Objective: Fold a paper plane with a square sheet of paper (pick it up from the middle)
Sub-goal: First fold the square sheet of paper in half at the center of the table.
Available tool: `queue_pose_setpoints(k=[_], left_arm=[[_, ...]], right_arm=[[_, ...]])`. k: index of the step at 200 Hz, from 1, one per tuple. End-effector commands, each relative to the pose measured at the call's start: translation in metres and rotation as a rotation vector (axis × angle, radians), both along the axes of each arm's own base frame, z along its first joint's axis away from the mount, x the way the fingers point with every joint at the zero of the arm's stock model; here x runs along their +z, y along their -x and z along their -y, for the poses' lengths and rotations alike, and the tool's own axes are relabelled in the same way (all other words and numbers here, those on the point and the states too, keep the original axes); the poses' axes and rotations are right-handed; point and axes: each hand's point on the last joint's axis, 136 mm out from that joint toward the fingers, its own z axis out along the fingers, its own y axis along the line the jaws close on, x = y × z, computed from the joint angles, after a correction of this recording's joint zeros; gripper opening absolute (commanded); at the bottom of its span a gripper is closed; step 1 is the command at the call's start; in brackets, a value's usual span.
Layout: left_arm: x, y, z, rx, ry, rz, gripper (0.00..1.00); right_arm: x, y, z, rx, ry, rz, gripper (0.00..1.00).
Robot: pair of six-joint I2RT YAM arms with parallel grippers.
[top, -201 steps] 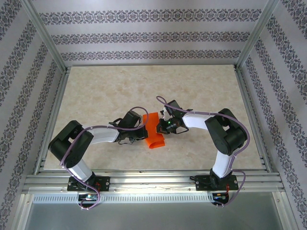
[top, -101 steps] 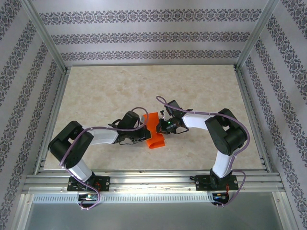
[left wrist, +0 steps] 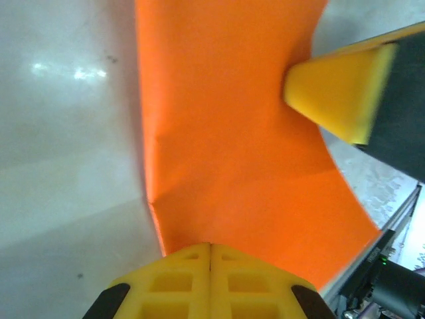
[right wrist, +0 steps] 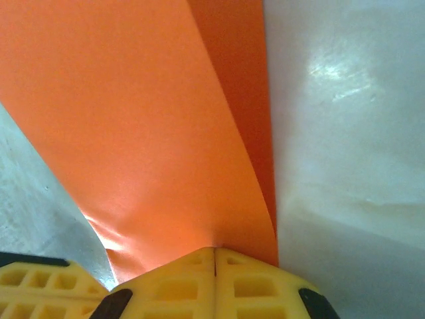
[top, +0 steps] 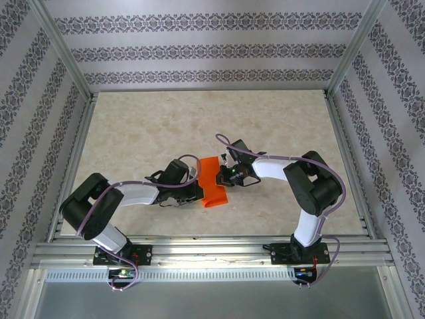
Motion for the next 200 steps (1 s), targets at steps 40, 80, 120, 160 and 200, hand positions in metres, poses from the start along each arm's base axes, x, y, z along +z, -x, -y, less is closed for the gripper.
queue_pose_setpoints(k=[40, 80, 120, 160, 200], left_arm=[[0.005, 0.001, 0.02, -0.022, 0.099, -0.011, 0.05], [-0.027, 0.024, 0.005, -0.007, 0.054, -0.08, 0.04], [-0.029, 0.041, -0.015, -0.025, -0.034, -0.076, 0.04], [0.012, 0.026, 0.003, -0.036, 0.038, 0.016, 0.05], [0.026, 0.009, 0.025, -0.034, 0.115, 0.042, 0.06]], right_arm=[[-0.035, 0.024, 0.033, -0.037, 0.175, -0.089, 0.0], [-0.038, 0.026, 0.035, -0.038, 0.181, -0.096, 0.0], [-0.038, 0.026, 0.036, -0.034, 0.19, -0.095, 0.0], [-0.036, 0.025, 0.035, -0.033, 0.183, -0.093, 0.0], [-0.034, 0.025, 0.035, -0.034, 0.184, -0.089, 0.0]])
